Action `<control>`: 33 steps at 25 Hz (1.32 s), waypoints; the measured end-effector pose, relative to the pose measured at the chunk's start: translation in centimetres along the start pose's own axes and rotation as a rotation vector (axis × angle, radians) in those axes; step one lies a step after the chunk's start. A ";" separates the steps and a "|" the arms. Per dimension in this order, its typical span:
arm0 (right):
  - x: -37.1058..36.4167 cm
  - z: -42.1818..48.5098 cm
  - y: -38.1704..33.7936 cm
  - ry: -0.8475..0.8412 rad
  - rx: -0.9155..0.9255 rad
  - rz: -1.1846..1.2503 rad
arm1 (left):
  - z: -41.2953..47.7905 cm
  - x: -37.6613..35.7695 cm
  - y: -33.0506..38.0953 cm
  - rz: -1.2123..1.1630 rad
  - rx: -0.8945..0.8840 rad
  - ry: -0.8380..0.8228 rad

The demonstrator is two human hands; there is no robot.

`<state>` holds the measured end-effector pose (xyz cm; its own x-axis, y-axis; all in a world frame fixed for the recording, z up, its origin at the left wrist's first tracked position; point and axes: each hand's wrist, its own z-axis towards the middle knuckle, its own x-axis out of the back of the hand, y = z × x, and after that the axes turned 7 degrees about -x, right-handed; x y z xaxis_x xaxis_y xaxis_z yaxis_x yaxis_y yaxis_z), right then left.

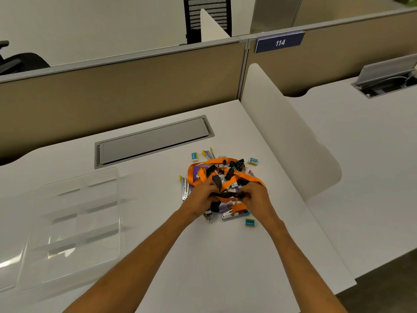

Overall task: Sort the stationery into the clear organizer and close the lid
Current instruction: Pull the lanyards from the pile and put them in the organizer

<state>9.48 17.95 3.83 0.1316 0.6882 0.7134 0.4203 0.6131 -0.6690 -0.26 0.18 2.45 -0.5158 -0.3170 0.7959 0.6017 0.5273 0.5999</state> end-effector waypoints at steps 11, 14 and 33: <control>3.3 1.2 -6.3 0.111 -0.005 0.198 | -0.9 4.9 2.2 -0.353 0.013 0.283; 3.6 1.6 -7.8 0.117 0.030 0.292 | -1.1 5.8 3.1 -0.522 0.023 0.326; 9.0 5.0 -9.1 0.049 0.139 0.347 | 0.7 12.1 3.9 -0.577 -0.006 0.541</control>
<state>2.36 20.53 15.26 0.2887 0.8471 0.4462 0.2178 0.3957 -0.8922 -4.60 -1.07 14.36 -0.3804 -0.8790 0.2874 0.3337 0.1594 0.9291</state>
